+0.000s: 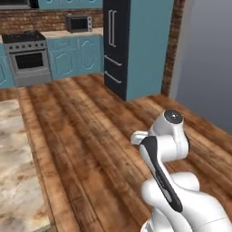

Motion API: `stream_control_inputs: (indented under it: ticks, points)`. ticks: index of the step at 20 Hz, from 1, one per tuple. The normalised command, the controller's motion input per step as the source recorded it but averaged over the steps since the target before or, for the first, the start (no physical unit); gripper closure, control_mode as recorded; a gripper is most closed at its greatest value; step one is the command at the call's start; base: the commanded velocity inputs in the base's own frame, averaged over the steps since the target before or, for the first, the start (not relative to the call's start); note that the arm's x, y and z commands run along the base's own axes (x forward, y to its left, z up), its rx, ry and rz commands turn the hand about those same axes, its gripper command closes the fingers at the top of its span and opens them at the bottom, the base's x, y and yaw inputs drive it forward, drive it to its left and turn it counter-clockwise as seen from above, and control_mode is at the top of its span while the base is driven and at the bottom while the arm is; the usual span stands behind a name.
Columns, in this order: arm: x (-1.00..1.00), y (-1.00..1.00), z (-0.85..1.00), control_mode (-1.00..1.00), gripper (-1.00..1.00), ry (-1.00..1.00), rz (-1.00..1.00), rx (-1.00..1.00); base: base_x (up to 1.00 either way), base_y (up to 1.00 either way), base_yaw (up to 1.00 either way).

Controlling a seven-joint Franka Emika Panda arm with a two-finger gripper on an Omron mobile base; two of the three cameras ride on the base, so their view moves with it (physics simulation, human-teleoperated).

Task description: Take the chicken drumsticks from the pan and place one on each plate on the dining counter.

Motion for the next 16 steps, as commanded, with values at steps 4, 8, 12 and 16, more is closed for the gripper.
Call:
stream_control_inputs:
  ticks: [4,8,12,16]
  points:
    - [0.00,0.00,0.00,1.00,-1.00,0.00,0.00,0.00,1.00,-0.23,0.45]
    - [0.00,0.00,0.00,1.00,-1.00,0.00,0.00,0.00,1.00,-0.27,0.35]
    - [0.00,0.00,0.00,1.00,-1.00,0.00,0.00,0.00,1.00,-0.27,0.25]
    - [0.00,0.00,0.00,1.00,-1.00,0.00,0.00,0.00,1.00,-0.33,0.18]
